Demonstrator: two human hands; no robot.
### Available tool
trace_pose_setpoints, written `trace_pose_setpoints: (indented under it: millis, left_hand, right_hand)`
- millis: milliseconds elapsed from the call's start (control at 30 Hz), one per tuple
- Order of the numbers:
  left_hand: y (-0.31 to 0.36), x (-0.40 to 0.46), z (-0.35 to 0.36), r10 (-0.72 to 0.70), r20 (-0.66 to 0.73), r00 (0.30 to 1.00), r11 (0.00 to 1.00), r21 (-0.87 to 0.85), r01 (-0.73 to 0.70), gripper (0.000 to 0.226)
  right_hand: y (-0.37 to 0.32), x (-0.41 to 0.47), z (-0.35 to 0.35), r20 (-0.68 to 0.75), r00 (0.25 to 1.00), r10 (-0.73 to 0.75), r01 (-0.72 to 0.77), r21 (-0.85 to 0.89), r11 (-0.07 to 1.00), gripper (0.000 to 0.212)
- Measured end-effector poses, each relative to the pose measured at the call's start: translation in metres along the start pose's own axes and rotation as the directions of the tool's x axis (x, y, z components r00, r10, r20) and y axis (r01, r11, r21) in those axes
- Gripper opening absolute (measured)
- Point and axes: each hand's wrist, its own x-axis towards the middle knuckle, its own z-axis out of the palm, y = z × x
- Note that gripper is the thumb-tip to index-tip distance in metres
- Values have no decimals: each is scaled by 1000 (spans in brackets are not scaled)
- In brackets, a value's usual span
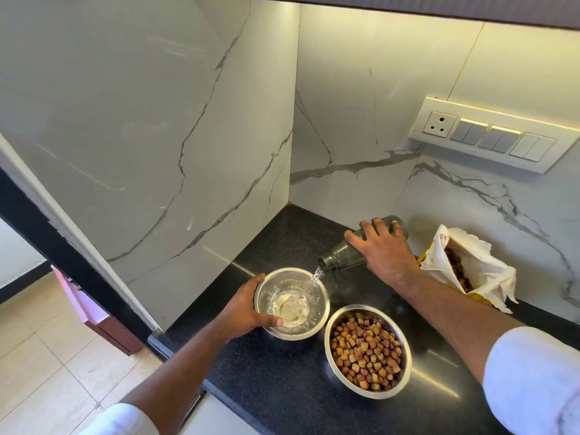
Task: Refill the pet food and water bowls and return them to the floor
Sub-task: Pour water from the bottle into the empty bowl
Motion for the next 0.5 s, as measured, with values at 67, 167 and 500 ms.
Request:
trace_pose_setpoints:
  millis: [67,167,500]
  left_hand:
    - [1,0,1,5,1,1000,1000,-4,-5,138]
    - [0,0,1,14,-2,1000,1000,-15,-14,137]
    - [-1,0,-1,15,-4,1000,1000,-27,-15,141]
  right_hand:
    - [0,0,0,2,1000,2,-2,-4,1000,92]
    - [-1,0,-1,1,1000,5,-5,-9,1000,93]
    - [-1,-1,-5,-14,1000,9,-9,-11,1000,92]
